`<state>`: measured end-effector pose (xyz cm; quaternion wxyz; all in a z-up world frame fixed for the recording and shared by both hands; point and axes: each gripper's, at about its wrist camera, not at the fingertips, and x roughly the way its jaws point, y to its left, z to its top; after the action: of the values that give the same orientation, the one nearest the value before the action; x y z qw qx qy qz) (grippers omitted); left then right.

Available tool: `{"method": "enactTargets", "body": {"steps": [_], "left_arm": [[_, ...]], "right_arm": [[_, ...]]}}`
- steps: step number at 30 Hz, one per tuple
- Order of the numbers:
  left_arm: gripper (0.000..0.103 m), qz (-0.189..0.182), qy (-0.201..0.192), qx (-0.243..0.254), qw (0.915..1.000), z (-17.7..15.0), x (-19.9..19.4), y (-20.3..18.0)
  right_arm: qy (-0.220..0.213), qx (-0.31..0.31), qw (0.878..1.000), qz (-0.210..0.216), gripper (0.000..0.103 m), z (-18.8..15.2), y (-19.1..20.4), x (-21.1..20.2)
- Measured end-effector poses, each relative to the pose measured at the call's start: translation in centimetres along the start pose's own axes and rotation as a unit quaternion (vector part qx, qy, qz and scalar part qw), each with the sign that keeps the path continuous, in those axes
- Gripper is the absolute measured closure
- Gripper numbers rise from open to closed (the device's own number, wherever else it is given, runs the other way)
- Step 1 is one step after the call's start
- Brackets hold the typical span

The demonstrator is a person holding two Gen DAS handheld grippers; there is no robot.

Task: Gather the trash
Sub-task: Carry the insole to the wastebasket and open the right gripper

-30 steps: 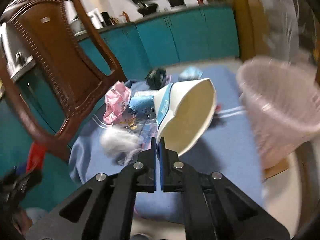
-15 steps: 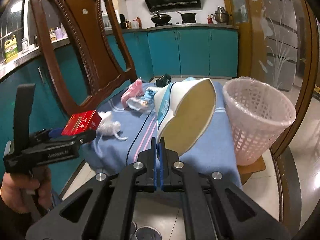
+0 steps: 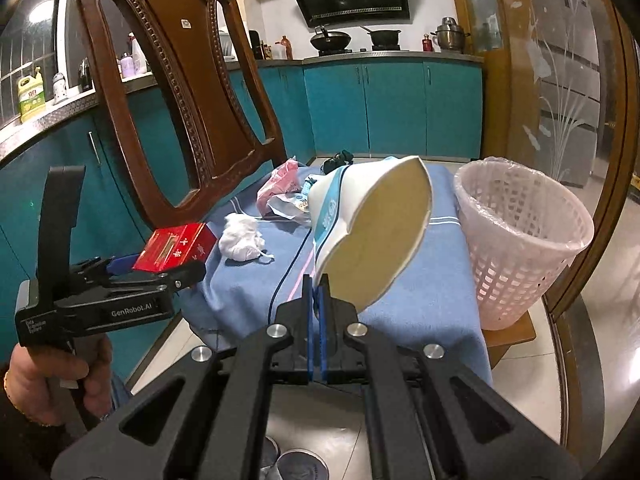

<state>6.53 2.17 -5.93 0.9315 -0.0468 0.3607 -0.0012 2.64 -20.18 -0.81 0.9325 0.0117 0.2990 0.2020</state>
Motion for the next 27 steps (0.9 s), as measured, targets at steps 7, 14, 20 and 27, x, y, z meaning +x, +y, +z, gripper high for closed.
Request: {"method": "enactTargets", "body": {"steps": [7, 14, 20, 27], "left_arm": [[0.011, -0.002, -0.002, 0.005, 1.0000, 0.14, -0.17, -0.30], [0.011, -0.002, -0.001, 0.007, 1.0000, 0.11, -0.20, -0.38], [0.011, -0.002, 0.000, 0.006, 1.0000, 0.08, -0.19, -0.44], [0.011, -0.002, 0.000, 0.005, 1.0000, 0.04, -0.16, -0.50]], "right_arm": [[0.003, 0.002, 1.000, 0.001, 0.100, -0.13, -0.01, -0.01], [0.005, 0.003, 1.000, 0.001, 0.100, -0.29, -0.07, 0.02], [0.007, 0.004, 1.000, 0.001, 0.100, -0.36, -0.11, 0.11], [0.013, 0.006, 1.000, 0.000, 0.100, -0.62, -0.21, 0.55]]}}
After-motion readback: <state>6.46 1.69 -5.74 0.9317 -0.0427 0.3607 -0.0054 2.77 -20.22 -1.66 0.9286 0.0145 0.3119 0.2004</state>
